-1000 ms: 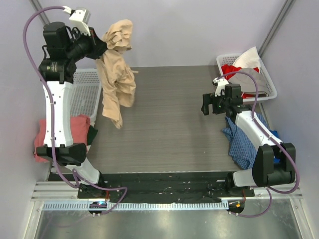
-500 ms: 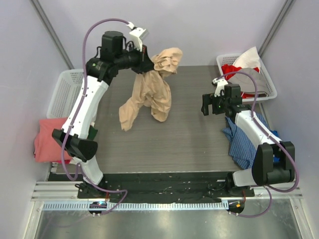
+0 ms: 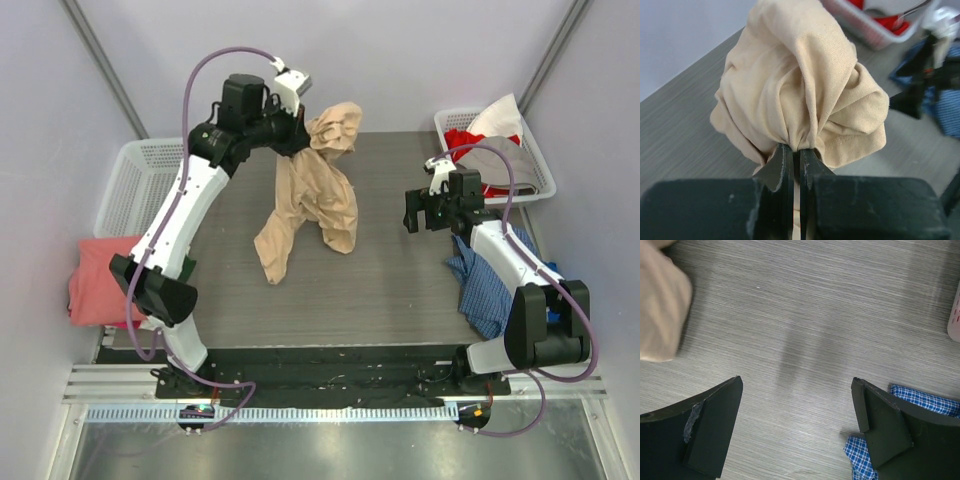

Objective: Fold and stack the t-shirts
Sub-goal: Move the tshirt to the center of the board

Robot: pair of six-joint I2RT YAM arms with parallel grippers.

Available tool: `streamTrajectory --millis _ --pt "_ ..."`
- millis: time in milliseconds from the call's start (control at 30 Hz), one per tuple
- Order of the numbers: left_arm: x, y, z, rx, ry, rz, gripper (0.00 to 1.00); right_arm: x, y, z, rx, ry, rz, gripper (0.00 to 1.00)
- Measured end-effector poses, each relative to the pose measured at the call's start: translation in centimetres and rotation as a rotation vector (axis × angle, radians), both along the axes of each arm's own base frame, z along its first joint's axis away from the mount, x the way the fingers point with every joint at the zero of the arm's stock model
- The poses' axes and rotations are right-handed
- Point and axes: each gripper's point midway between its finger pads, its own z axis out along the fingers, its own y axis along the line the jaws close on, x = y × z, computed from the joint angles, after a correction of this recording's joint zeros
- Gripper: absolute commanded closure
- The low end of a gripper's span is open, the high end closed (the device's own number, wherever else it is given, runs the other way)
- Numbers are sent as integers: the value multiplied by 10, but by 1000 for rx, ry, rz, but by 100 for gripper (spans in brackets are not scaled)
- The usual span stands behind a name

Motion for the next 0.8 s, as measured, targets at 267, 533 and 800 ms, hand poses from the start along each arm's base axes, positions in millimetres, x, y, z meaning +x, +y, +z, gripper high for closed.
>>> streamTrajectory --millis 267,533,800 --pt "28 49 -118 329 47 170 100 0 0 0 -1 0 0 0" --pt "52 107 -133 600 -54 373 100 0 0 0 -1 0 1 0" --pt "84 142 -162 822 -90 542 25 -1 3 -2 9 8 17 0"
